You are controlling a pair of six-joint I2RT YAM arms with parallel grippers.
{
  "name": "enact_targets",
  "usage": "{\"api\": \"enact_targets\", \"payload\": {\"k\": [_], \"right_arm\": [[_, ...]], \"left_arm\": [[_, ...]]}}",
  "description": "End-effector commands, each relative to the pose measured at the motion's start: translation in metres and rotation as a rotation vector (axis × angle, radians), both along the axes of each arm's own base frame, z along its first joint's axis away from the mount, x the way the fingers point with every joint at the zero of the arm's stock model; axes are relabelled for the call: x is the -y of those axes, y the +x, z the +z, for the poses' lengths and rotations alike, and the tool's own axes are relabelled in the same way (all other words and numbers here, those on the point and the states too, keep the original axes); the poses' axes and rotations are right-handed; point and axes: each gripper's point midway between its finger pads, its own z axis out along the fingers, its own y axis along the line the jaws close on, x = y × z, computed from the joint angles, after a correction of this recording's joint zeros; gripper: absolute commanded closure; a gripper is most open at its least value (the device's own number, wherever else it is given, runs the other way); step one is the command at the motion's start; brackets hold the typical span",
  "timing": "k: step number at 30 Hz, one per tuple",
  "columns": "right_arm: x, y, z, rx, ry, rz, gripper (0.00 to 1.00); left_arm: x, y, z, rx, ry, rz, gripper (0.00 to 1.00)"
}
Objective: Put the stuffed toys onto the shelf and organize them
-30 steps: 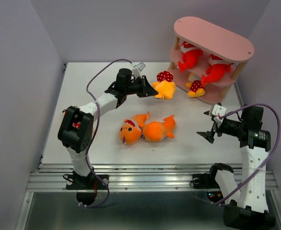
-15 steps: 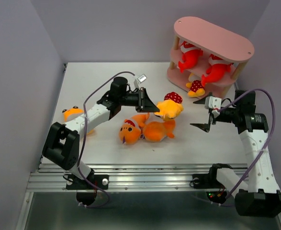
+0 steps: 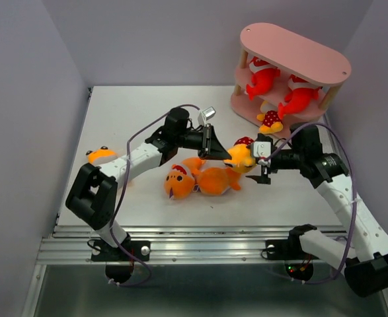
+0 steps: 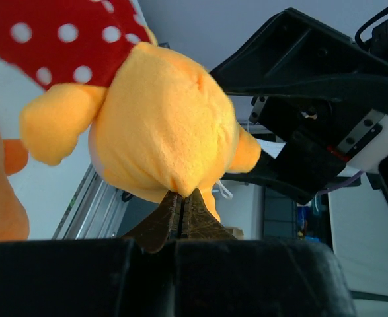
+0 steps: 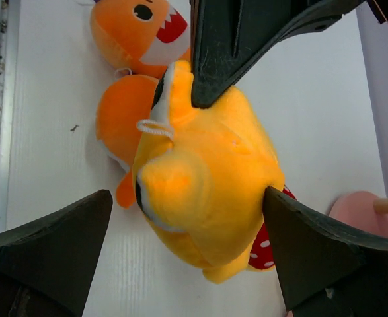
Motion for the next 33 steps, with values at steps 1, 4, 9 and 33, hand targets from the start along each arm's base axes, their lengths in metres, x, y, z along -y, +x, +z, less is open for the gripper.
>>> {"api": "enact_targets", "payload": {"k": [1, 4, 9, 33], "right_arm": [[-0.013, 0.021, -0.002, 0.095, -0.055, -0.081, 0.0], [-0.012, 0.03, -0.008, 0.092, -0.048, -0.139, 0.03], [-0.004, 0.037, -0.021, 0.104, -0.095, -0.211, 0.18], [-0.016, 0.0, 0.038, -0.151, 0.18, -0.29, 0.99]], "left_arm": [[0.016, -0.01, 0.046, 0.074, -0.103, -0.066, 1.0], [0.022, -0.016, 0.047, 0.062, -0.108, -0.091, 1.0], [0.021, -0.018, 0.052, 0.055, -0.125, -0.095, 1.0], [-0.025, -0.014, 0.14, 0.503, -0.293, 0.077, 0.01]]}}
